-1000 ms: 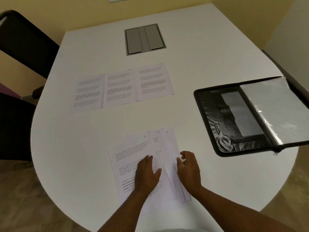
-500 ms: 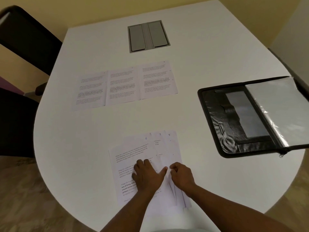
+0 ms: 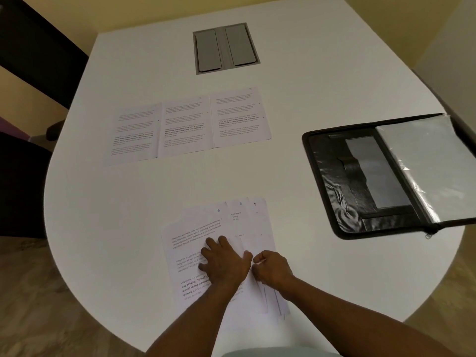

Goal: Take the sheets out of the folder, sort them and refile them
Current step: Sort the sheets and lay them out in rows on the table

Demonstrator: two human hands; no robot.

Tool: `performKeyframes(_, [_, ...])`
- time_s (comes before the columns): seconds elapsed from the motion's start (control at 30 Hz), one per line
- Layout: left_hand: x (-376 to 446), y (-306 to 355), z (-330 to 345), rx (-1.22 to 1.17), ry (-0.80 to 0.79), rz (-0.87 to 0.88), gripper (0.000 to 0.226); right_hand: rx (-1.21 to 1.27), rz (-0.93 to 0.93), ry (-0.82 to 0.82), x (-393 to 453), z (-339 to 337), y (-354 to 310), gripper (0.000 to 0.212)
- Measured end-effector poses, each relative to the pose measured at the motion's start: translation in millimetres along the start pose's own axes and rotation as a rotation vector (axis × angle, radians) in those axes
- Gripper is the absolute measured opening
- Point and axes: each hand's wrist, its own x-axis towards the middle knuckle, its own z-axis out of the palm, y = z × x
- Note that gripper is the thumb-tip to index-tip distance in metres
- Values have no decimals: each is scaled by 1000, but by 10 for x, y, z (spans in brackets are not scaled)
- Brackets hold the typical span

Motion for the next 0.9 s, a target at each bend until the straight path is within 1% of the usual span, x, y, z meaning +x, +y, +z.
performKeyframes(0.07, [-5,20,-41,-29,-14,-11,73,7,9,-52,-36,31,-14,12])
performKeyframes(0.13, [-5,32,-102,-79,-40,-19,60,-48,-69,-75,-60,44,-36,10])
performKeyframes(0.2, [8,14,-154,-133,-67,-8,46,-111,-168,-90,-81,52,-58,22])
performKeyframes(0.23, [12,-12,-180,-170,-70,10,40,-117,-209,-95,-81,64,-57,22])
performKeyframes(0.3, [22,-98,-213,-302,-33,63,25,-106,-258,-53,-72,88,-52,17])
performKeyframes(0.33, [21,-155,-225,-381,-4,86,19,-114,-259,16,-61,100,-37,16])
performKeyframes(0.37, [12,-217,-229,-435,25,97,19,-118,-245,98,-48,105,-20,17])
performKeyframes(0.43, [-21,-358,-220,-458,78,122,19,-103,-194,205,-41,95,4,31])
performKeyframes(0.5, [-74,-482,-172,-461,111,185,18,-97,-164,204,-25,94,23,44])
performKeyframes(0.6, [-138,-549,-147,-479,115,223,17,-92,-152,170,16,115,7,51])
performKeyframes(0.7, [-144,-498,-181,-469,134,191,14,-32,-128,159,57,123,-25,46])
performKeyframes(0.83, [-109,-422,-201,-485,142,191,13,-27,-141,136,83,75,-75,19])
performKeyframes(0.9, [-101,-404,-213,-479,131,197,11,-47,-152,118,88,69,-97,18])
